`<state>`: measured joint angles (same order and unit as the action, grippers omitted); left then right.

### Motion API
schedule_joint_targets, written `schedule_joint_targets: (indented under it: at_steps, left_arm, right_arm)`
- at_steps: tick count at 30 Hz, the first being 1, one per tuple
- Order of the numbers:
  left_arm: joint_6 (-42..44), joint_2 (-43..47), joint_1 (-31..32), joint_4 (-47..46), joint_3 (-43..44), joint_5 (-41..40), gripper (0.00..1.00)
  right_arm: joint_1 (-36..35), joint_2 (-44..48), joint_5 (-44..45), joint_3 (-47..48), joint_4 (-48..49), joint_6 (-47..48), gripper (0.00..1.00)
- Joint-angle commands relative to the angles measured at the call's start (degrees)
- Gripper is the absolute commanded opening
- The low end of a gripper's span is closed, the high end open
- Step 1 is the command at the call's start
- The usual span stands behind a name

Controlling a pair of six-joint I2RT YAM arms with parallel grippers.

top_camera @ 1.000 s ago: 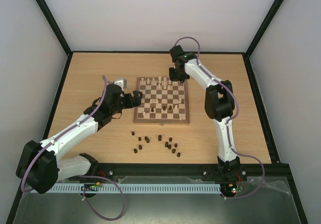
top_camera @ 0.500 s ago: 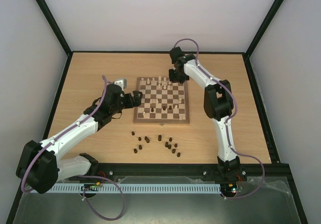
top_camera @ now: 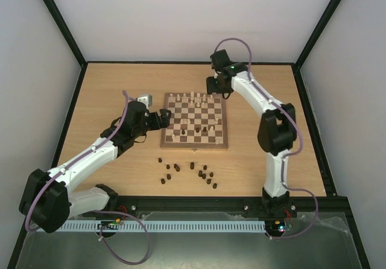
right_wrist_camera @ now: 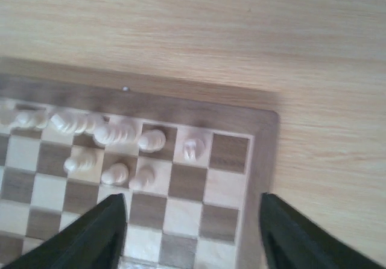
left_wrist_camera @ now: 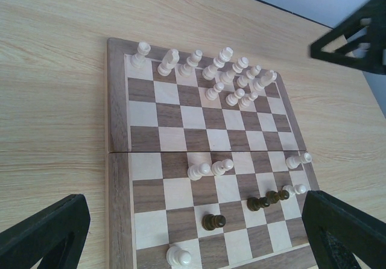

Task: Set up the chess pieces on the board
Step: Place the chess piece on the chessboard, then pick up the chess piece from the chessboard.

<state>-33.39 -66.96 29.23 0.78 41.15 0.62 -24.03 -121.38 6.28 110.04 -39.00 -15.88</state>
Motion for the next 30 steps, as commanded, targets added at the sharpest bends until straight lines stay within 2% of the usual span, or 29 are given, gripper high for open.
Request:
schedule_joint_targets:
  at_steps: [1, 2, 3, 9, 14, 21, 28, 30]
  left_arm:
    - [0.8, 1.6, -0.4, -0.3, -0.7, -0.2, 1.00]
    - [0.8, 1.7, -0.4, -0.4, -0.8, -0.2, 0.99]
    - [0.8, 1.6, -0.4, -0.3, -0.7, -0.2, 1.00]
    - [0.8, 1.0, -0.4, -0.4, -0.9, -0.8, 1.00]
    - [0.7, 1.0, -0.4, -0.8, -1.4, -1.5, 1.00]
    - [0.6, -0.8, -0.4, -1.4, -1.3, -1.1, 1.00]
    - [0.6, -1.9, -0.4, -1.6, -1.5, -0.8, 1.00]
    - [0.6, -2.0, -0.4, -1.7, -1.4, -0.7, 1.00]
  right_arm:
    - [-0.3, 13.5, 0.7, -9.1, 2.1, 0.0, 0.74]
    - [-0.3, 16.1, 0.6, -11.8, 2.8, -0.3, 0.90]
    - [-0.3, 18.6, 0.5, -14.8, 3.6, -0.3, 1.00]
    - [-0.3, 32.5, 0.1, -32.1, 7.7, -3.4, 0.99]
    - [-0.2, 38.9, 0.9, -40.5, 7.7, -7.1, 0.99]
    - [-0.2, 37.5, -4.9, -44.4, 8.1, -6.8, 1.00]
    - [-0.2, 34.4, -8.5, -48.3, 14.8, -5.9, 0.99]
    - [-0.2, 32.0, -8.2, -47.7, 15.2, -5.8, 0.88]
